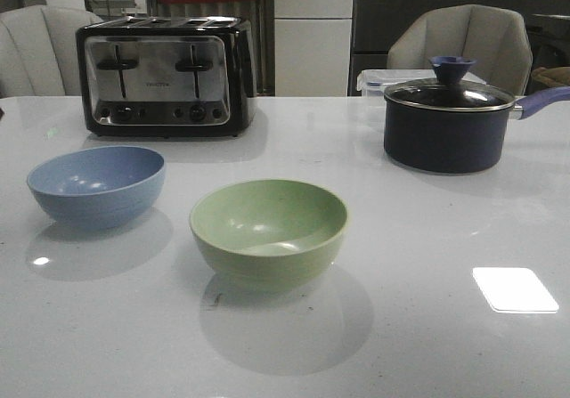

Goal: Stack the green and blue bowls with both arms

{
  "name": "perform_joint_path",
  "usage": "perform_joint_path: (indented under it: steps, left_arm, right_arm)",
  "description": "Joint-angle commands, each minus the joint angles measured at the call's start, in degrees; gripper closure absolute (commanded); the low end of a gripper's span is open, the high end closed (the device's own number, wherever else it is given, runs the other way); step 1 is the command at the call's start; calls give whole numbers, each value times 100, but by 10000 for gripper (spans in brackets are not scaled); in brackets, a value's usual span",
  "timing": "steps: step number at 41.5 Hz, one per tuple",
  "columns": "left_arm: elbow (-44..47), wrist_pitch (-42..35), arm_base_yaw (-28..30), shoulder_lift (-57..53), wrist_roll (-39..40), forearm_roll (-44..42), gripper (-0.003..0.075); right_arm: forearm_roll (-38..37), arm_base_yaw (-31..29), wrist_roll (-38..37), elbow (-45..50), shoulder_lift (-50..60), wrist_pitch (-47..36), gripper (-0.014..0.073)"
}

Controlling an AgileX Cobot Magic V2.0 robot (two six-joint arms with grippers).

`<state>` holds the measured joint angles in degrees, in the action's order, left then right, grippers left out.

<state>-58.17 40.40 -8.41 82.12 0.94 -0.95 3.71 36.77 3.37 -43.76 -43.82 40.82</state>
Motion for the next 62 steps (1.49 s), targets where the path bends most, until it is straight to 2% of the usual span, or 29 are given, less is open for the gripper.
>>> perform_joint_path:
  steps: [1,17,29,44,50,62]
  left_arm:
    - [-513,-299,-32,392,-9,54,160]
    - [-1733,-412,-32,2092,-9,95,167]
    - [-2298,-252,96,2741,-9,344,354]
    - [-2307,-94,96,2722,-48,344,624]
    - [-2307,175,96,2437,-185,416,624]
    - [-2312,693,70,1081,-1339,1494,625]
  right_arm:
    - [27,11,54,-153,45,-423,137]
    - [27,11,54,-153,45,-423,137]
    - [27,11,54,-153,45,-417,137]
    - [27,11,54,-153,45,-408,137]
    - [27,11,54,-153,45,-408,137]
    - [27,11,54,-153,45,-408,137]
